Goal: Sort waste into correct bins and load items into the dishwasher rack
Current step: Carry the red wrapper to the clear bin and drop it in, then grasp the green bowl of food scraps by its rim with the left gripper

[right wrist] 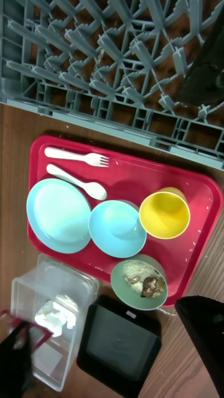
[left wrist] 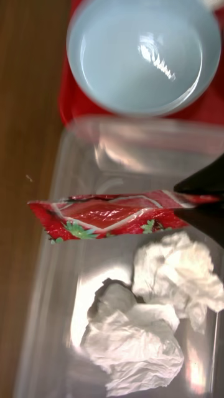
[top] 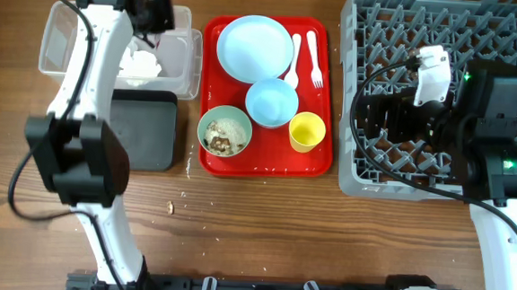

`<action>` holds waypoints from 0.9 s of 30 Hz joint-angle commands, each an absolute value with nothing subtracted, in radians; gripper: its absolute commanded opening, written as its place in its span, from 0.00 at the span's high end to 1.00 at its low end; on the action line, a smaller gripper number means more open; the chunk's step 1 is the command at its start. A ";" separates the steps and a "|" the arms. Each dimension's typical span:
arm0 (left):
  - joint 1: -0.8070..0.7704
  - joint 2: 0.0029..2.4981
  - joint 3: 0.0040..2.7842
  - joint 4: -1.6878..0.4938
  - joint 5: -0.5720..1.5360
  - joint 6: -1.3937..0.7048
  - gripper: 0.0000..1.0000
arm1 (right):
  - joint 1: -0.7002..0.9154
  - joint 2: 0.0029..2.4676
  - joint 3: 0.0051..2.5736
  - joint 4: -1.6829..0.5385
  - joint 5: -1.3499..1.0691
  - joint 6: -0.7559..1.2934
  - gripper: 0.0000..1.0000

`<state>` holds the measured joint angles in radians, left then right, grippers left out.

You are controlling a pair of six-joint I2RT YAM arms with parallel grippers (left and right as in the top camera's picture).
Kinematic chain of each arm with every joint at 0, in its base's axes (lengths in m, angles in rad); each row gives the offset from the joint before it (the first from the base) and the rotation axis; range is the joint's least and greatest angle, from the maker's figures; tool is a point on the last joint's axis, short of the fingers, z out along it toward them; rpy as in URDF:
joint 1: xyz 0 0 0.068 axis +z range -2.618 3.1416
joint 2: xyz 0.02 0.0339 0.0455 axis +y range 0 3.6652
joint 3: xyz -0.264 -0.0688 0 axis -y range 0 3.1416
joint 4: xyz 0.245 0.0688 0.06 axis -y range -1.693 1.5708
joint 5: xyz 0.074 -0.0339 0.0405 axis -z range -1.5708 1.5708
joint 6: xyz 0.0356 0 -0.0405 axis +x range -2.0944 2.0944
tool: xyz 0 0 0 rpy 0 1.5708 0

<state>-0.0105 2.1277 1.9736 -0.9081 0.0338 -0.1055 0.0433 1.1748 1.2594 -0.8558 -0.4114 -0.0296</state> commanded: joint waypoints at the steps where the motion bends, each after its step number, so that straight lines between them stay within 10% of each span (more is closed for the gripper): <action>1: 0.028 2.207 1.941 -0.894 0.025 -0.143 0.48 | 0.047 1.181 1.283 -0.852 -0.428 -0.023 0.01; 6: 0.026 2.178 1.951 -0.898 0.052 -0.142 0.07 | 0.047 1.181 1.283 -0.851 -0.428 -0.023 0.01; 27: -0.333 2.030 1.845 -1.324 0.231 -0.135 0.14 | 0.047 1.181 1.283 -0.849 -0.428 -0.023 0.00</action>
<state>-0.2840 2.0174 1.9095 -1.3304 0.2539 -0.1368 0.0433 1.1748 1.2594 -0.8524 -0.4114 -0.0299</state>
